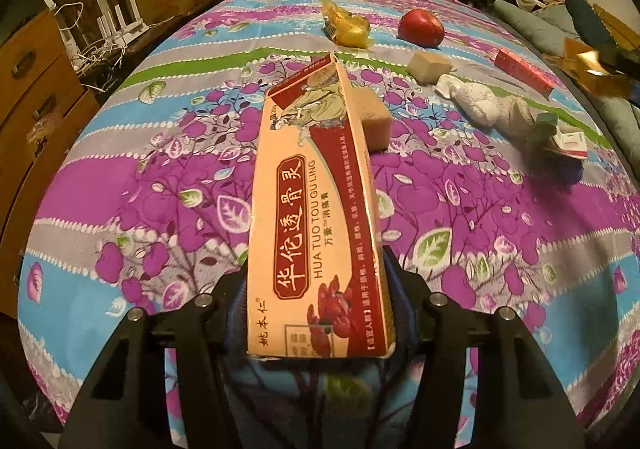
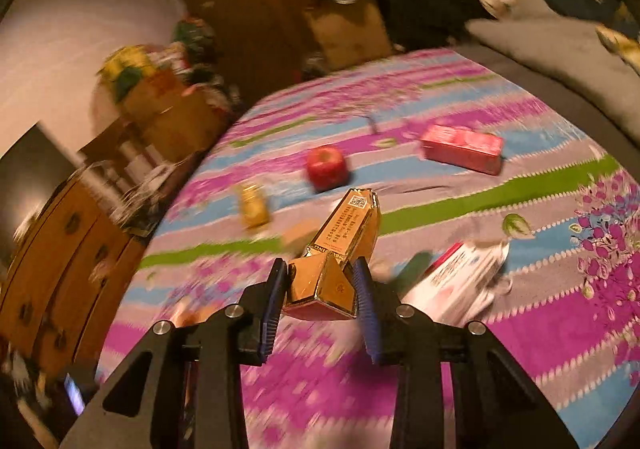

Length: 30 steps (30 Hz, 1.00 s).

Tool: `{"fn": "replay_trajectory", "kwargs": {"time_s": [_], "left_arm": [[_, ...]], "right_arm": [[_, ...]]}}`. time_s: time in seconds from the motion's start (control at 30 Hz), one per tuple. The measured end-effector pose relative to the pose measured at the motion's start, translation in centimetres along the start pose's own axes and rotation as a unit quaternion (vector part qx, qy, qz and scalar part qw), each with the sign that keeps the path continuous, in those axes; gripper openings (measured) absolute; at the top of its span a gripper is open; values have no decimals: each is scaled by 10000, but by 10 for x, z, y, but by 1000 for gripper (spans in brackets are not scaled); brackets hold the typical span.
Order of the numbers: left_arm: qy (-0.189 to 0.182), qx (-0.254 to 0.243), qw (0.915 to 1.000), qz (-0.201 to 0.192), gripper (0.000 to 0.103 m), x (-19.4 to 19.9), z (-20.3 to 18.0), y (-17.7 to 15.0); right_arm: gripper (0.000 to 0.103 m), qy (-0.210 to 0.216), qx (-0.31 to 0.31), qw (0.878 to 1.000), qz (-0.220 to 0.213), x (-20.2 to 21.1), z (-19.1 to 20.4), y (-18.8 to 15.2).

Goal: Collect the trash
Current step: 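Grasp the gold box with right tool while left tool lifts the tan box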

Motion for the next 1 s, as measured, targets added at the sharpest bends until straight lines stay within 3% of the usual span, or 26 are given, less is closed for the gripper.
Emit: {"fn": "replay_trajectory", "kwargs": {"time_s": [0.17, 0.3, 0.4, 0.47, 0.53, 0.6, 0.73, 0.8, 1.0], "left_arm": [[6, -78, 9999, -105, 55, 19, 3, -6], [150, -217, 9996, -70, 56, 26, 4, -18], [443, -541, 9975, 42, 56, 11, -1, -27], [472, -564, 9973, -31, 57, 11, 0, -27], [460, -505, 9977, -24, 57, 12, 3, -22], [416, -520, 9978, -41, 57, 9, 3, -20], [258, -519, 9983, -88, 55, 9, 6, -21], [424, -435, 9980, -162, 54, 14, 11, -21], [596, -484, 9938, -804, 54, 62, 6, -3]], "right_arm": [[36, 172, 300, 9980, 537, 36, 31, -70], [36, 276, 175, 9920, 1218, 36, 33, -131], [39, 117, 156, 9885, 1499, 28, 28, -161], [51, 71, 47, 9880, 1545, 25, 24, -167], [52, -22, -6, 9892, 1469, 27, 26, -167], [52, -71, -61, 9892, 1460, 26, 27, -167], [41, -37, -294, 9892, 1437, 18, 20, -167], [39, -17, -274, 9897, 1403, 19, 21, -164], [38, -40, 172, 9945, 1034, 47, 39, -141]]}}
Point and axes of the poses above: each gripper's, at about its wrist camera, not at the fingertips, and x roughly against the way its jaws point, z to its left, y to its top, the point moved 4 cm from there along -x, roughly the way its jaws point, and after that the axes turned 1 degree about y, right-handed, at the moved point
